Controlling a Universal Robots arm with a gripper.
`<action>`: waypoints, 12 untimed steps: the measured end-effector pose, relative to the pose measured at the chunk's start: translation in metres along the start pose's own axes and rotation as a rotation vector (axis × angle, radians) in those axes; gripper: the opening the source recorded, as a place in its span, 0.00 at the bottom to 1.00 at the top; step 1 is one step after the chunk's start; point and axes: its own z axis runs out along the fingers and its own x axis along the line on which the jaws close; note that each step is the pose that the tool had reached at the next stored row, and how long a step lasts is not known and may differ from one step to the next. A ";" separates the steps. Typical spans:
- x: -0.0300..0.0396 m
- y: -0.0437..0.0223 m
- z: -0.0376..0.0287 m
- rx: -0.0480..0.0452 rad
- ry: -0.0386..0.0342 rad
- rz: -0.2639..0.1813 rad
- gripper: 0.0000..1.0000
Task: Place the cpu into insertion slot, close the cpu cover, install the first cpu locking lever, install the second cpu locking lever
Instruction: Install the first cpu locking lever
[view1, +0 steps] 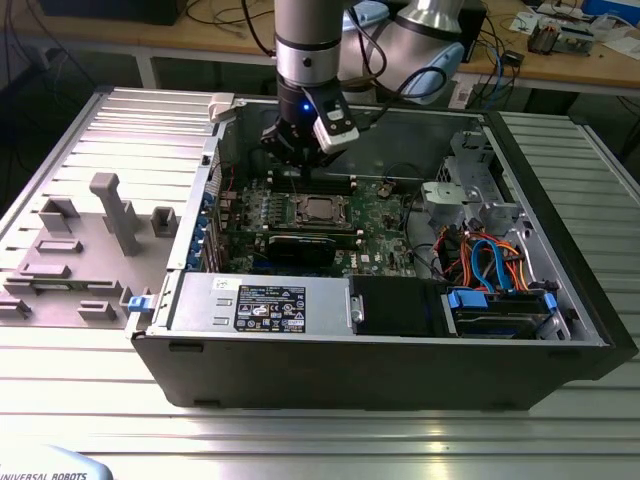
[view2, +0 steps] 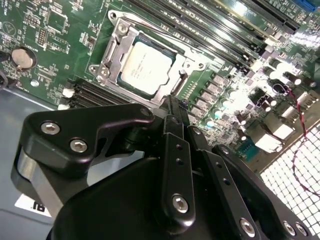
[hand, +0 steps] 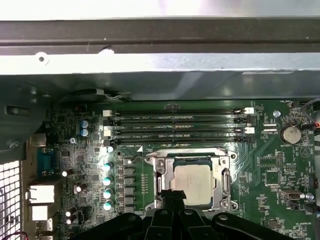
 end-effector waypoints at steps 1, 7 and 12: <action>0.0006 -0.0004 0.0000 -0.0023 -0.0020 -0.004 0.11; 0.0076 -0.0009 -0.0001 -0.0073 -0.0035 -0.022 0.11; 0.0245 -0.0011 -0.0003 -0.0094 -0.0035 -0.025 0.11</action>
